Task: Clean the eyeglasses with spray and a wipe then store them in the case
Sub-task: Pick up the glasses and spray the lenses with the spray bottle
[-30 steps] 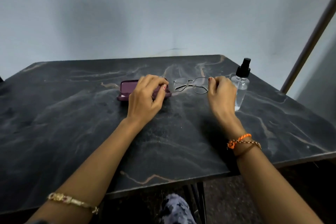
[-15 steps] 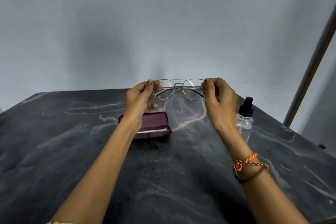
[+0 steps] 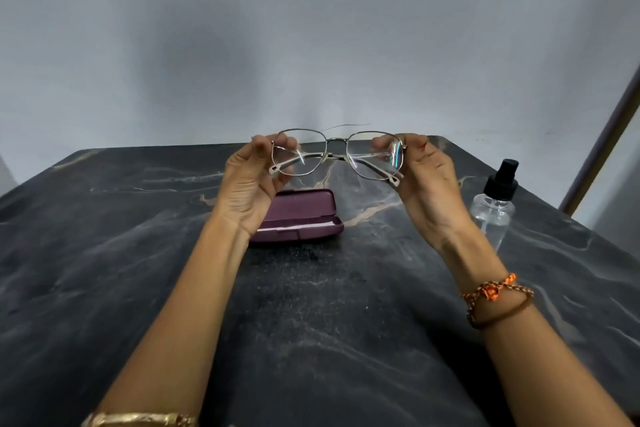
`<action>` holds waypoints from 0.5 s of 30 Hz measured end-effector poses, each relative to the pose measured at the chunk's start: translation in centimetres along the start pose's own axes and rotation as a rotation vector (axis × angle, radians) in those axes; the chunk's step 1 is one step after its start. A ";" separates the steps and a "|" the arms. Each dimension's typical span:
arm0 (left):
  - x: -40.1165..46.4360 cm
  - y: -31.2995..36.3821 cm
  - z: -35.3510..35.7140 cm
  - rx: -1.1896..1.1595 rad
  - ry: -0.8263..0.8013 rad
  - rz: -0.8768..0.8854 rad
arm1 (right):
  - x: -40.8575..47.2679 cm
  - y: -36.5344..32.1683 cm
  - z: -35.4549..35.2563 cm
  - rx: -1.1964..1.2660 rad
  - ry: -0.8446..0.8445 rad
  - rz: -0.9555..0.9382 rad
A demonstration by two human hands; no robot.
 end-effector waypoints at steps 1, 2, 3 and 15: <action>0.0 0.1 0.0 -0.006 -0.008 0.009 | 0.0 0.0 0.1 0.022 -0.011 0.002; 0.0 0.3 -0.1 -0.012 -0.014 0.021 | -0.1 0.1 0.1 0.037 -0.013 0.002; 0.1 0.4 -0.2 -0.017 -0.021 0.038 | -0.1 0.2 0.0 0.041 -0.009 -0.005; -0.6 2.2 1.4 0.249 -0.033 0.202 | 0.2 -0.7 -1.1 -0.050 0.163 -0.167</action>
Point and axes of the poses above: each hand's wrist, its own x-axis towards the middle knuckle, its own z-axis out of the palm, y = z × x, the point moved 3 cm from there along x, towards the middle knuckle, and after that the axes turned 1 degree about y, right-handed, at the moved point
